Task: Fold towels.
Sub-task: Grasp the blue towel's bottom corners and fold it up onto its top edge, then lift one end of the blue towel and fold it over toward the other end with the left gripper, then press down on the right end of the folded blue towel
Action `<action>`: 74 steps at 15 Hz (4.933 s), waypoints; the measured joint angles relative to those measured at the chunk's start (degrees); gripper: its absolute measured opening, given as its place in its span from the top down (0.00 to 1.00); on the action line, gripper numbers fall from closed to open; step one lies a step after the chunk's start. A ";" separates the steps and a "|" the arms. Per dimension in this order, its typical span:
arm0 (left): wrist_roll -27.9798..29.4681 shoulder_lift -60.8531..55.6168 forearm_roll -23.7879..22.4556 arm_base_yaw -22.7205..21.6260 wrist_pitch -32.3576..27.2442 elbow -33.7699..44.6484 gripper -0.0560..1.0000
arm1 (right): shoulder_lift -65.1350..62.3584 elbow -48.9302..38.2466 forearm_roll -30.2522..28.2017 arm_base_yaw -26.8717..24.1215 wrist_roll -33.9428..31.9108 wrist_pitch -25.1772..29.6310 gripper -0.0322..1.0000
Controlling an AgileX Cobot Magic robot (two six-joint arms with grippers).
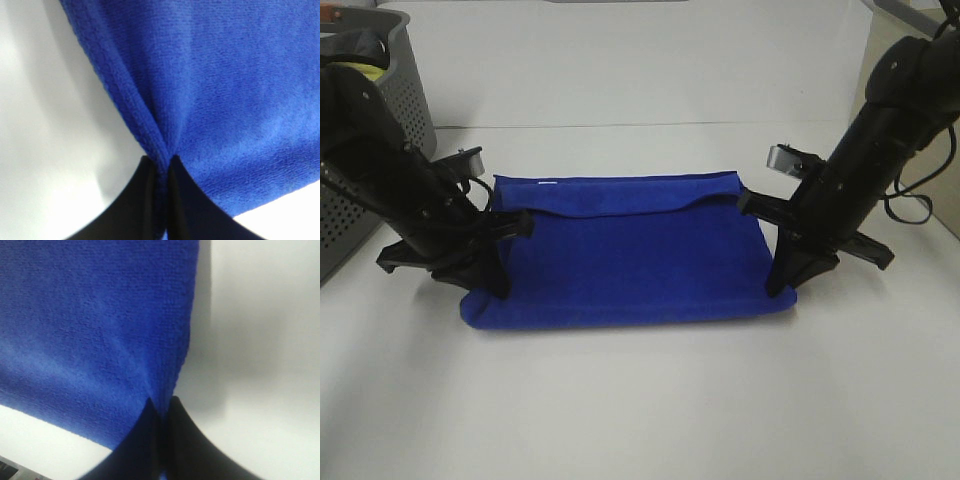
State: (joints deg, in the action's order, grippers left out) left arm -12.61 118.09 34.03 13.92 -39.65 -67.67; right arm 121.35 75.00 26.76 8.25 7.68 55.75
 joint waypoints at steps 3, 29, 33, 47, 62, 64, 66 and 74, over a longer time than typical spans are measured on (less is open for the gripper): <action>-0.06 -3.50 0.29 3.04 0.92 4.18 0.91 | -4.18 -6.88 1.66 0.00 3.90 -2.18 0.97; 9.68 13.92 7.79 -4.35 4.01 -28.30 0.51 | 16.44 35.70 -1.43 -0.06 -2.01 7.45 0.25; 9.57 10.60 -1.32 -4.41 3.90 -28.59 0.22 | 11.69 35.81 -4.07 -0.06 -2.01 9.22 0.21; 4.01 15.87 -9.57 -4.47 2.81 -28.65 0.21 | 9.22 35.81 -7.56 -0.06 -2.01 12.20 0.21; 11.69 10.08 -19.88 -4.47 2.12 -29.74 0.88 | 9.22 35.81 -7.45 -0.06 -2.06 10.03 0.21; 12.61 7.51 -19.88 -3.72 -3.55 -33.35 0.88 | 9.22 35.81 -7.45 -0.06 -2.06 10.83 0.21; 13.58 7.22 -14.84 -1.66 -8.65 -37.87 0.88 | 9.22 35.81 -7.39 -0.06 -2.06 11.46 0.21; 22.98 14.55 -5.73 8.54 -5.21 -43.89 0.84 | 9.22 35.81 -7.16 -0.06 -2.06 13.58 0.21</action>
State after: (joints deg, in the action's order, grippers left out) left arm 10.37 132.64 28.30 22.46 -44.86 -111.55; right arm 130.58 110.81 19.60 8.19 5.61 69.33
